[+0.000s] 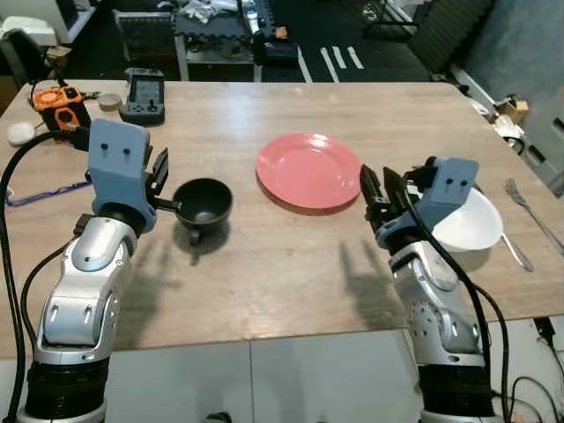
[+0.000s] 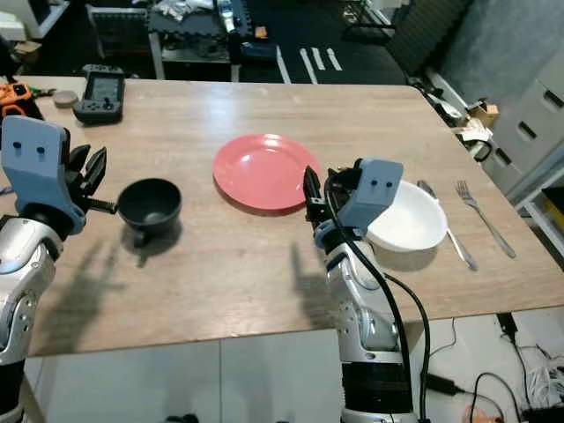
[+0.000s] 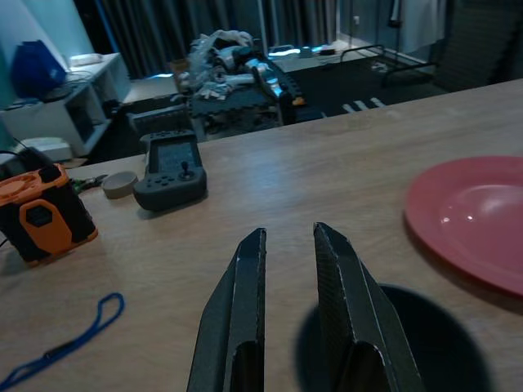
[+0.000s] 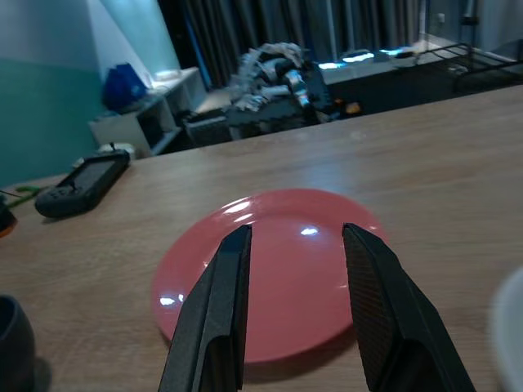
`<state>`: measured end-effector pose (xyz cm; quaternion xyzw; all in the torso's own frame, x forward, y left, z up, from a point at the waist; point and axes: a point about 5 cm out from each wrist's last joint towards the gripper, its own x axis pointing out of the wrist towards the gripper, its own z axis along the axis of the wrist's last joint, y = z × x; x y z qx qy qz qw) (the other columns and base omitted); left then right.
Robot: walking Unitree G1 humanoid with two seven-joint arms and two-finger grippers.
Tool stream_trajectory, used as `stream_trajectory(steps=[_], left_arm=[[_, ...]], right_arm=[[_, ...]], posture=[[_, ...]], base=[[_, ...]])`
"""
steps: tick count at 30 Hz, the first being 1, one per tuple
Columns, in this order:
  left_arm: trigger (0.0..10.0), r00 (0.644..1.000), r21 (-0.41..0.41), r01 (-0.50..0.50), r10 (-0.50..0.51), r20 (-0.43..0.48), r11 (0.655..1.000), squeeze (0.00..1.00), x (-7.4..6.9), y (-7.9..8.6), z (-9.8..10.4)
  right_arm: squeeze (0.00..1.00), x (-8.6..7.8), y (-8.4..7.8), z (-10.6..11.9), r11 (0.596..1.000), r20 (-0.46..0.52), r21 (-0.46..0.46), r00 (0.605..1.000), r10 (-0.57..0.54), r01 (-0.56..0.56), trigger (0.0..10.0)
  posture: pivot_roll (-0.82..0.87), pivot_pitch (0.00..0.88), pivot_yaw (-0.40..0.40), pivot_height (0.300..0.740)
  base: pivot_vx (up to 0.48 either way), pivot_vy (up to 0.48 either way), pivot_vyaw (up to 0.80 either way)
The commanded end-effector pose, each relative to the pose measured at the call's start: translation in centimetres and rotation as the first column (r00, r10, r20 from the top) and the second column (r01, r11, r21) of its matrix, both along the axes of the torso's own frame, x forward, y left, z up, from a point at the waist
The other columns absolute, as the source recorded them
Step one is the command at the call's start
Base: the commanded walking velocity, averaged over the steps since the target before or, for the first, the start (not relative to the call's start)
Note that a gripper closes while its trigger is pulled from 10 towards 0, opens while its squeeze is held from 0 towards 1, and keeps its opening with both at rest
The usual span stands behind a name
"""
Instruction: Setting the table
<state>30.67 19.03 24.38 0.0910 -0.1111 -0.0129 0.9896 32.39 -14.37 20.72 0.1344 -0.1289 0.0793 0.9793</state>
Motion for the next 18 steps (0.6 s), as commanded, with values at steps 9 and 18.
stream_trajectory(steps=[9, 18], left_arm=[[10.0, 1.0, -0.003, 0.006, -0.006, 0.001, 1.0, 0.0, 0.12, -0.28, -0.16], [10.0, 1.0, -0.012, 0.006, -0.006, 0.004, 1.0, 0.0, 0.16, -0.26, -0.07]], right_arm=[[0.0, -0.25, -0.63, -0.7, 1.0, -0.027, 0.002, 1.0, -0.016, 0.016, 10.0], [0.0, -0.3, -0.66, -0.86, 1.0, -0.032, 0.001, 0.999, -0.019, 0.019, 10.0]], posture=[[0.03, 0.06, 0.033, 0.74], [0.04, 0.06, 0.035, 0.74]], base=[[0.0, -0.339, 0.0], [0.0, -0.292, 0.0]])
